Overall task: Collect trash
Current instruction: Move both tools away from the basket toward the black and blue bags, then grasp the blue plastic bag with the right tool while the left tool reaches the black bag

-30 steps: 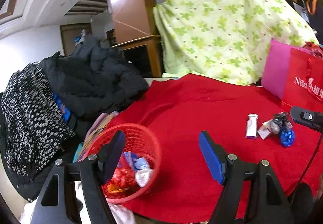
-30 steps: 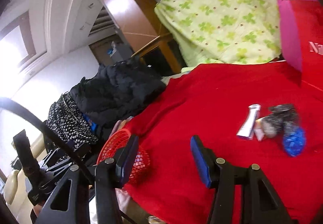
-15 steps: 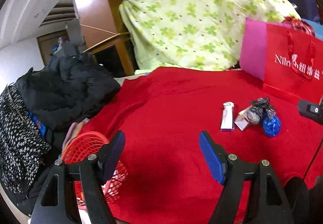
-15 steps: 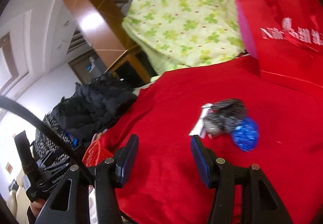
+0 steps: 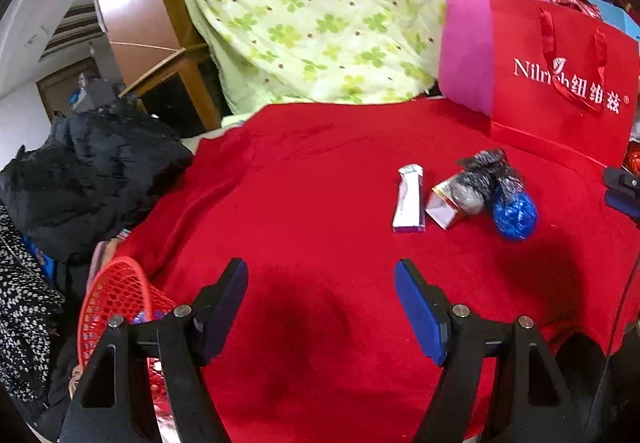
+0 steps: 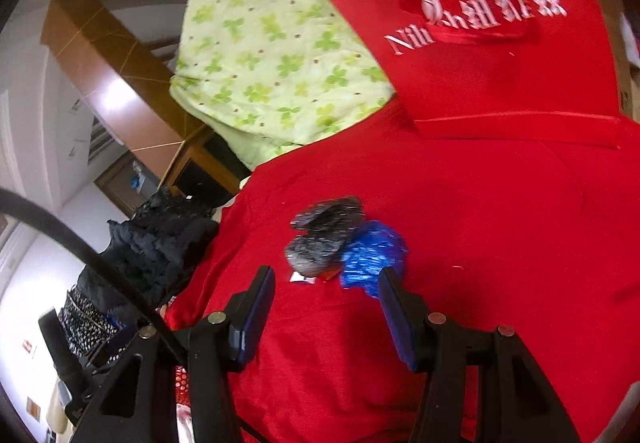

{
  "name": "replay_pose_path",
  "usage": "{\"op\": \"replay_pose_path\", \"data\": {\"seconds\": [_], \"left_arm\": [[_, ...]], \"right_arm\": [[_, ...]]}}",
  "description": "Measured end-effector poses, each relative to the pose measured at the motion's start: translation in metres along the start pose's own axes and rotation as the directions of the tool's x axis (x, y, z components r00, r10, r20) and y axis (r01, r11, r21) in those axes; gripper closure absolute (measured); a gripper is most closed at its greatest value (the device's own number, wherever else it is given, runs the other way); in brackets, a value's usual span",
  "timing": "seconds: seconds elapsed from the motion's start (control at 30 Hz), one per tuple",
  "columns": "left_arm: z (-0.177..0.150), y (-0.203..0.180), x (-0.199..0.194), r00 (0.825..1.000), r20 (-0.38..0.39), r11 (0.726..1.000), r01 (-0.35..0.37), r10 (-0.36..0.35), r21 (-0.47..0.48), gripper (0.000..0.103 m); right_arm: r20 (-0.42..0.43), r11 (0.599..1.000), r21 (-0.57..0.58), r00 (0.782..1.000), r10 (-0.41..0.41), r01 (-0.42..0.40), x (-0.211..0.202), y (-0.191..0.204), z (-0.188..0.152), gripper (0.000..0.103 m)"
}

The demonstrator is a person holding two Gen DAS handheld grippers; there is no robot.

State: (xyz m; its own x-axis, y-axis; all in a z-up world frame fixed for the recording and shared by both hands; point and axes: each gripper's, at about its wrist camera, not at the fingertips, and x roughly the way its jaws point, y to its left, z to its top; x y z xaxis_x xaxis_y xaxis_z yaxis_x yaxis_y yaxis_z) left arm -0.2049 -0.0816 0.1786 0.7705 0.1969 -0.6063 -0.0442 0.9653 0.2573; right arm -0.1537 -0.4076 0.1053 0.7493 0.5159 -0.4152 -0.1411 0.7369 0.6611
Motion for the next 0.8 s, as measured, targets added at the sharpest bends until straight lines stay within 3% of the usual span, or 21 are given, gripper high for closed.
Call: {"op": "replay_pose_path", "data": {"seconds": [0.37, 0.53, 0.67, 0.73, 0.8], "left_arm": [[-0.019, -0.001, 0.044, 0.985, -0.158, 0.997, 0.065, -0.072, -0.049, 0.027], [-0.026, 0.005, 0.058, 0.978, -0.197, 0.995, 0.058, -0.073, -0.079, 0.027], [-0.031, 0.006, 0.063, 0.973, -0.215, 0.994, 0.066, -0.083, -0.086, 0.027], [-0.035, 0.007, 0.066, 0.971, -0.224, 0.994, 0.069, -0.087, -0.089, 0.027], [-0.038, 0.009, 0.071, 0.967, -0.237, 0.992, 0.073, -0.094, -0.099, 0.027]], "right_arm": [[-0.073, 0.995, 0.094, 0.997, -0.01, 0.017, 0.031, -0.033, -0.002, 0.046], [-0.151, 0.99, 0.141, 0.988, 0.003, 0.018, 0.07, -0.042, 0.005, 0.046], [-0.213, 0.988, 0.136, 0.976, -0.045, 0.076, 0.108, -0.041, 0.006, 0.046], [-0.229, 0.99, 0.097, 0.97, -0.079, 0.104, 0.125, -0.039, 0.006, 0.033], [-0.232, 0.989, 0.08, 0.967, -0.103, 0.125, 0.142, -0.038, 0.005, 0.033]]}}
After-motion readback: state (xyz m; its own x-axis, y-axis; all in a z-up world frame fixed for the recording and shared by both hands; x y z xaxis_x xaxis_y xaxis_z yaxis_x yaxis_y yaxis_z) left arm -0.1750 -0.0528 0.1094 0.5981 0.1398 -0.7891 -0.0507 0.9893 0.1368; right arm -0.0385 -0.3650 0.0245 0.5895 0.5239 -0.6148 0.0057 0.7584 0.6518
